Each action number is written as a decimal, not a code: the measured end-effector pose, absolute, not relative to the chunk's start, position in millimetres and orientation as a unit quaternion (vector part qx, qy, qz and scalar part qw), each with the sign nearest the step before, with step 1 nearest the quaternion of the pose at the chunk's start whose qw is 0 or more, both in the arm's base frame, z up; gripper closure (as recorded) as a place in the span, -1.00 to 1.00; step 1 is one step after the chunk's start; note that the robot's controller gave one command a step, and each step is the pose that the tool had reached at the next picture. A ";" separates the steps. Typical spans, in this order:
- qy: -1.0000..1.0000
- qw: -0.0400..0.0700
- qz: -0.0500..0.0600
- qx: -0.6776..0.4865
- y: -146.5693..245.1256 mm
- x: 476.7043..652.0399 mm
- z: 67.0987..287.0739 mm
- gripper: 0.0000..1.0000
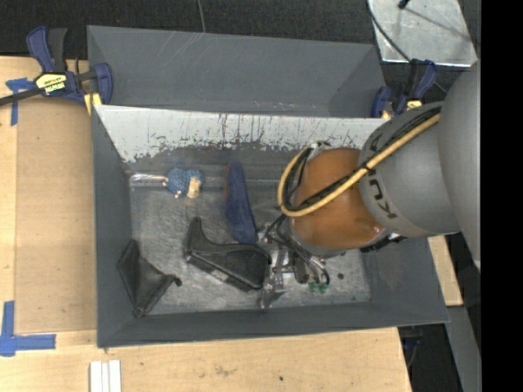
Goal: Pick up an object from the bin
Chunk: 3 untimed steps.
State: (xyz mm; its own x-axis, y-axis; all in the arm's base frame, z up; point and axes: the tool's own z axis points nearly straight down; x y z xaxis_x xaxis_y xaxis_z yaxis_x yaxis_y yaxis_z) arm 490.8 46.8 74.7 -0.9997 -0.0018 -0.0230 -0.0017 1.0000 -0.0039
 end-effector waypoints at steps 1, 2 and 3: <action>0.999 0.001 0.000 0.046 94.9 531.4 101.0 -1.00; 0.991 0.003 0.000 0.137 117.9 511.5 102.8 -1.00; 0.963 0.008 0.001 0.271 140.7 512.7 78.8 -1.00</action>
Offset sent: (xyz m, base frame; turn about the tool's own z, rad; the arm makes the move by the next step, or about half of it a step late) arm 0.0392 0.0475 0.0253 0.0971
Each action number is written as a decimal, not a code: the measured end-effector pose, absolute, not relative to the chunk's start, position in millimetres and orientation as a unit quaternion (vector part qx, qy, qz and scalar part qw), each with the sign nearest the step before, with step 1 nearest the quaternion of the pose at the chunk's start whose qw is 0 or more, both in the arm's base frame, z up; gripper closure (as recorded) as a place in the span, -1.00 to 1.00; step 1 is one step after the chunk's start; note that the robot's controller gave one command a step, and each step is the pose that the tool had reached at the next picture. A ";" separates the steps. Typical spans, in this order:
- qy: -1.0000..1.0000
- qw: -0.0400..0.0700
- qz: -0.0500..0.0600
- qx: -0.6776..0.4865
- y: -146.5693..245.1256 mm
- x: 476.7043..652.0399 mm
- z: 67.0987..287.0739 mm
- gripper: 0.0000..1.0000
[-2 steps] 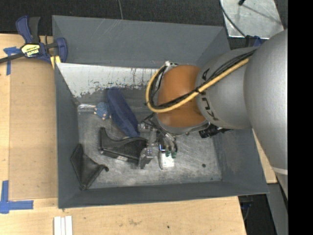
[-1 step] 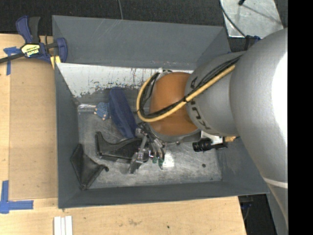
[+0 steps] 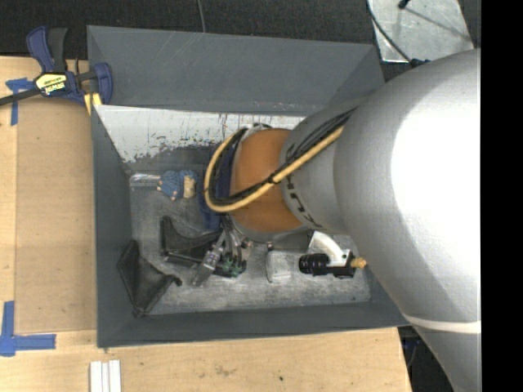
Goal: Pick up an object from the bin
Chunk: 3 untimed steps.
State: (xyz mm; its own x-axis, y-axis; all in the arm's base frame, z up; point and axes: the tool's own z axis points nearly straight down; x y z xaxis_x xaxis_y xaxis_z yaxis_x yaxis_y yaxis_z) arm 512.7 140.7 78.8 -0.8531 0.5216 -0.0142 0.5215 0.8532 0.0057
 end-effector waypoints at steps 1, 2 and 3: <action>0.963 0.003 0.000 0.271 139.3 514.7 81.4 -1.00; 0.963 0.002 0.000 0.270 139.6 514.7 82.3 1.00; 0.963 -0.001 -0.001 0.269 138.7 513.8 109.8 1.00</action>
Offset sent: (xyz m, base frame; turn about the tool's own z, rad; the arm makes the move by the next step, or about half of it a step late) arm 0.0000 0.0000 0.0000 0.0000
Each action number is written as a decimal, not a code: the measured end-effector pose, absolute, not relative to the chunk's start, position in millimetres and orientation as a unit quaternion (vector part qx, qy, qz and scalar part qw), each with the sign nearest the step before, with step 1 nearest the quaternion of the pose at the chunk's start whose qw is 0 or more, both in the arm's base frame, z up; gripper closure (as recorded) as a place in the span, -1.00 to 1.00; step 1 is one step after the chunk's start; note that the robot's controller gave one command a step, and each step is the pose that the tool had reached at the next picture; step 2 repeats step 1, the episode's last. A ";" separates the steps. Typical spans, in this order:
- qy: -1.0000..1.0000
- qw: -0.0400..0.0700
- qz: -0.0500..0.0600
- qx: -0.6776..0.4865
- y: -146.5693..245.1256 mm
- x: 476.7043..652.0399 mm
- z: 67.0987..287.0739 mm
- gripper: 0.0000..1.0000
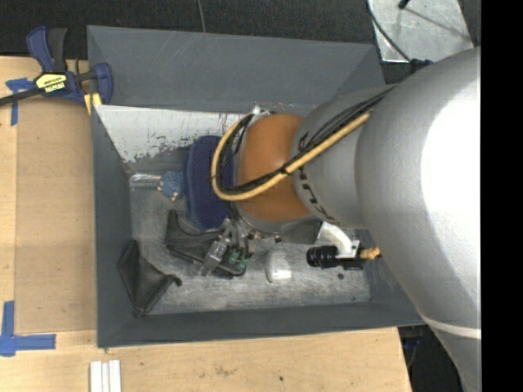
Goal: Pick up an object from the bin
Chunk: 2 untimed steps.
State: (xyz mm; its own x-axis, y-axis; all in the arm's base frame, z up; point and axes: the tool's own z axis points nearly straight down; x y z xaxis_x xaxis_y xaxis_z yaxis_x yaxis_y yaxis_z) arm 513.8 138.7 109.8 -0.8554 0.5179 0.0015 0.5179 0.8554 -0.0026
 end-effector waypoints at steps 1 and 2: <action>-0.963 0.001 0.001 -0.268 137.8 513.1 156.5 1.00; -0.963 0.001 0.001 -0.268 137.8 513.1 156.5 1.00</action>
Offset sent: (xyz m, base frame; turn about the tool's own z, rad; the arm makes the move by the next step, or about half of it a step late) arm 0.0001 0.0001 0.0467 0.0000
